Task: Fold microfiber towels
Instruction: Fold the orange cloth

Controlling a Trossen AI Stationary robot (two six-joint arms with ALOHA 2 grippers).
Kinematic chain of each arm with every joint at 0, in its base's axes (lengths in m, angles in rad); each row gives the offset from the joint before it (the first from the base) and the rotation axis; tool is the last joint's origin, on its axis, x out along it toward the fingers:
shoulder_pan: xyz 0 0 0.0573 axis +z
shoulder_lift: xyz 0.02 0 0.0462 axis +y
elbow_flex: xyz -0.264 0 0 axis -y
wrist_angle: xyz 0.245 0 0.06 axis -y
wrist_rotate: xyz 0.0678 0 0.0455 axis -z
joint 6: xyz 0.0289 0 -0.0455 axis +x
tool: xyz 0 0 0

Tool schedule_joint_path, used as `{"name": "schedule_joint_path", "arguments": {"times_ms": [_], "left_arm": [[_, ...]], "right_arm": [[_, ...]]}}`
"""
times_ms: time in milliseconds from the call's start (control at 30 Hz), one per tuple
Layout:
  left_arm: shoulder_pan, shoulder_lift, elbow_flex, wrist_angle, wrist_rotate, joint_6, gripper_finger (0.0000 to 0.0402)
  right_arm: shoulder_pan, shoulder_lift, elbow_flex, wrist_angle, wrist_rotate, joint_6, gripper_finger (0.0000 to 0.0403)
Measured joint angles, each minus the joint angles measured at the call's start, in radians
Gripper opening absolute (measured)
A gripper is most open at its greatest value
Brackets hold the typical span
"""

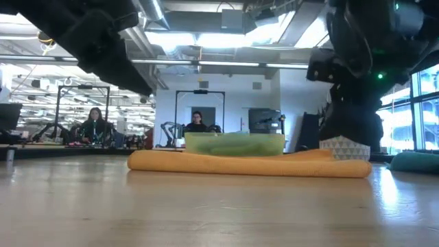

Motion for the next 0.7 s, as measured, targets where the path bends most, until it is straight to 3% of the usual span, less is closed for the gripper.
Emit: {"name": "schedule_joint_path", "arguments": {"times_ms": [133,267,467,600,700], "left_arm": [[0.04,-0.048,-0.039,0.048,-0.061,0.1,0.0084],[0.118,-0.05,-0.04,0.131,-0.046,0.229,0.0084],[0.259,-0.046,-0.04,0.34,0.144,0.411,0.0084],[0.352,-0.046,-0.039,0.41,0.232,0.485,0.0084],[0.434,-0.046,-0.039,0.496,0.336,0.54,0.0084]], "right_arm": [[-0.002,-0.01,0.001,0.051,-0.003,-0.079,0.0169],[-0.001,-0.01,0.005,0.058,-0.013,-0.16,0.0142],[-0.002,-0.01,0.05,-0.026,-0.02,-0.232,0.0052],[-0.039,-0.043,0.053,-0.173,-0.013,-0.179,0.0022],[-0.118,-0.136,0.009,-0.156,-0.154,-0.223,0.0021]]}}
